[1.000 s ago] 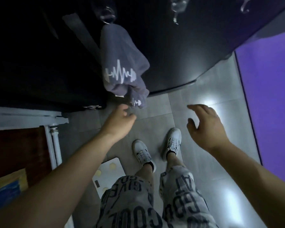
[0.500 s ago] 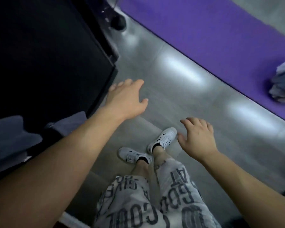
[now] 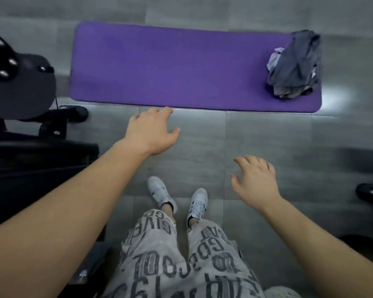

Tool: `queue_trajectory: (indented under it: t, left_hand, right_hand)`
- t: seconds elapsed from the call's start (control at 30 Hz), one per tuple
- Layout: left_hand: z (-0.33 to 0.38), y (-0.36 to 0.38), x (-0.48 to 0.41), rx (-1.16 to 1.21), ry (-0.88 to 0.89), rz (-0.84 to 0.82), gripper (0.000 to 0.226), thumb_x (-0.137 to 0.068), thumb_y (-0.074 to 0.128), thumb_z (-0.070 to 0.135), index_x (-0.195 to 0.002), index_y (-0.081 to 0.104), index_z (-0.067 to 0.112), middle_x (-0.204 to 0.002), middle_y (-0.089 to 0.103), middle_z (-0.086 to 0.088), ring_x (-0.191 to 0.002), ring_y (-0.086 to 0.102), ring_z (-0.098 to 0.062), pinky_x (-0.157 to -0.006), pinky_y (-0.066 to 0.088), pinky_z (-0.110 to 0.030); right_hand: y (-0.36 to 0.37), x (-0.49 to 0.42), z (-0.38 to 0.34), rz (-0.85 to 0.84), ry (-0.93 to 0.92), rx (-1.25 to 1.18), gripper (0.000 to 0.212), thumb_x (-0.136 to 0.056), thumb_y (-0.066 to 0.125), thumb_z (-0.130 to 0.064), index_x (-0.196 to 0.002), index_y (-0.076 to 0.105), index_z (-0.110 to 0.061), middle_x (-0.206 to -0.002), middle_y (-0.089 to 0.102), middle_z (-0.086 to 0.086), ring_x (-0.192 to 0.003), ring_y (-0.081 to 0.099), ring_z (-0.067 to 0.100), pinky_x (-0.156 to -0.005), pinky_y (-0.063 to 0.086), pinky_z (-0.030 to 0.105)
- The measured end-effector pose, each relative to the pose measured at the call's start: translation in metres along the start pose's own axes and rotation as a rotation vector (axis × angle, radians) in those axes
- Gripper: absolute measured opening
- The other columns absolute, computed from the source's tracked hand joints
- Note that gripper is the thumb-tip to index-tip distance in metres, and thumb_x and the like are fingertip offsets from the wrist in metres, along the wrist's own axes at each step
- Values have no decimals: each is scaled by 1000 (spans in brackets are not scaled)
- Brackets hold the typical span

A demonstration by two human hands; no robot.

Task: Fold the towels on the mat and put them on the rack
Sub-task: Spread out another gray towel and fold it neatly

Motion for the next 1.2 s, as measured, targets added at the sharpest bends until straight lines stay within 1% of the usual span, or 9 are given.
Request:
queue_trajectory:
  t: [0.17, 0.33, 0.43, 0.57, 0.73, 0.87, 0.97, 1.1, 1.2]
  left_hand:
    - [18, -45, -73, -62, 89, -26, 57, -94, 51, 52, -144, 45, 24, -133, 56, -11, -123, 54, -34, -107, 37, -47]
    - [34, -102, -166, -105, 200, -28, 61, -95, 49, 54, -148, 41, 24, -135, 55, -12, -126, 53, -33, -110, 37, -49]
    - [55, -136, -220, -135, 257, -39, 62, -96, 48, 55, -148, 40, 24, -136, 54, -12, -127, 53, -33, -110, 37, -49]
    - [105, -173, -286, -198, 359, -73, 64, -96, 48, 56, -150, 39, 24, -138, 54, -13, -127, 53, -34, -110, 37, -49]
    - [181, -212, -375, -282, 481, -68, 64, -95, 48, 57, -150, 39, 25, -138, 54, -11, -128, 53, -33, -110, 38, -49]
    - [239, -233, -452, -372, 541, -65, 62, -95, 49, 56, -148, 42, 24, -136, 56, -12, -127, 54, -34, -107, 40, -48]
    - [280, -251, -499, -431, 617, -74, 61, -95, 51, 53, -146, 44, 22, -135, 57, -13, -126, 55, -34, -106, 41, -46]
    - [329, -288, -571, -494, 681, -113, 61, -94, 51, 52, -147, 43, 24, -137, 57, -12, -127, 55, -34, -105, 41, -47]
    - [365, -313, -637, -539, 738, -129, 59, -94, 51, 50, -146, 44, 23, -136, 57, -12, -126, 55, -34, -103, 41, -46]
  right_hand:
    - [-45, -46, -3, 30, 86, -54, 47, -92, 58, -36, -137, 53, -23, -138, 55, 1, -129, 46, 28, -113, 26, 43]
    - [-92, -107, -15, 72, 187, -138, 49, -91, 58, -37, -138, 53, -23, -136, 57, 2, -127, 48, 28, -110, 29, 43]
    - [-126, -143, -18, 112, 238, -192, 49, -92, 59, -36, -139, 53, -22, -136, 57, 2, -128, 48, 27, -111, 30, 44]
    - [-172, -186, -3, 197, 294, -248, 48, -92, 60, -35, -137, 54, -22, -133, 58, 1, -126, 50, 26, -110, 33, 44]
    - [-221, -252, 40, 263, 392, -334, 48, -90, 64, -33, -134, 56, -19, -129, 61, 4, -121, 53, 28, -107, 36, 46]
    - [-250, -312, 76, 264, 408, -367, 49, -92, 60, -34, -139, 53, -21, -133, 58, 1, -124, 51, 25, -112, 31, 43]
    - [-270, -348, 95, 270, 443, -396, 49, -91, 60, -33, -138, 55, -21, -132, 59, 1, -124, 50, 26, -112, 30, 43]
    - [-303, -401, 118, 255, 541, -480, 49, -92, 59, -35, -139, 54, -21, -133, 57, 1, -129, 45, 27, -113, 27, 42]
    - [-327, -452, 136, 283, 646, -548, 49, -91, 61, -33, -138, 55, -19, -131, 58, 2, -128, 46, 27, -112, 30, 44]
Point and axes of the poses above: each hand's wrist, its own x-axis away from the middle knuckle, its own y-axis out of the palm, z = x × y, the point moved 2 cm from there along -x, towards the middle knuckle
